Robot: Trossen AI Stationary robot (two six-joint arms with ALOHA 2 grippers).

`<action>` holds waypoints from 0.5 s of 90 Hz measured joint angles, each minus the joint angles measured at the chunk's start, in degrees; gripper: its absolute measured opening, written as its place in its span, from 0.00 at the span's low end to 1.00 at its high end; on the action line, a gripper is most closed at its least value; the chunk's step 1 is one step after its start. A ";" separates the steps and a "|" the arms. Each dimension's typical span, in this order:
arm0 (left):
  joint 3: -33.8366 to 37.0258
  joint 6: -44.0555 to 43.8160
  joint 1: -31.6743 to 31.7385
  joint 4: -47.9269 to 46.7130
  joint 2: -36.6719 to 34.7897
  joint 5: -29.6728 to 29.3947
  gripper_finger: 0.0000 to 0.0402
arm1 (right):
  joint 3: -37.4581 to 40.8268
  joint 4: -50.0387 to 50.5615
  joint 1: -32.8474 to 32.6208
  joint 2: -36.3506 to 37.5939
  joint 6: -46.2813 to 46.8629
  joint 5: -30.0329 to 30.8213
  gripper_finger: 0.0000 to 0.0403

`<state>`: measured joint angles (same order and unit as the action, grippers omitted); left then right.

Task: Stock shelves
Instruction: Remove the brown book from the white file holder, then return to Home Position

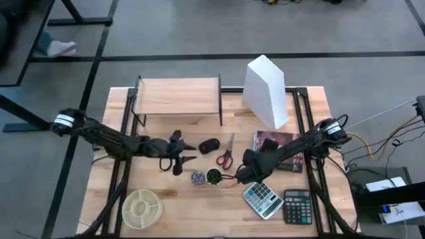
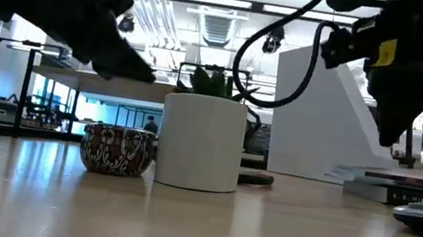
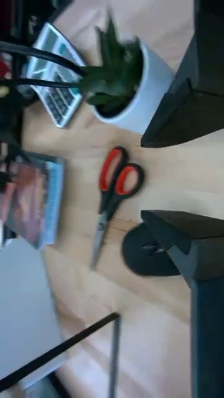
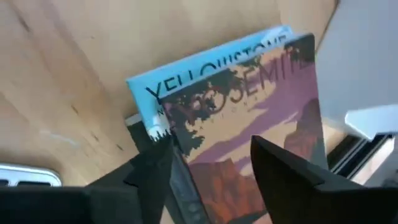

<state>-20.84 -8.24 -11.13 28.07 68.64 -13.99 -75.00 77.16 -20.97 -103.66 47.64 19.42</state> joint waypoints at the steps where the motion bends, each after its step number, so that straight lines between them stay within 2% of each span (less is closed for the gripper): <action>1: 0.00 0.03 -0.04 0.06 -0.25 0.01 0.40 | 0.00 -0.18 0.00 0.01 -0.56 0.09 0.51; 7: 0.00 0.51 -0.56 0.51 -1.88 0.02 0.40 | 0.00 -1.36 0.00 0.05 -4.91 1.30 0.54; 23: 0.00 5.68 -2.73 3.01 -5.91 0.02 0.37 | 0.02 -9.20 -0.11 1.26 -17.12 10.69 0.58; 45: 0.08 11.47 -4.08 -0.17 -13.11 0.02 0.32 | 4.02 -27.93 1.32 6.48 -30.35 10.96 0.54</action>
<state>-20.76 3.22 -15.21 27.90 55.53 -13.98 -70.98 49.22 -19.65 -97.18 17.29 30.38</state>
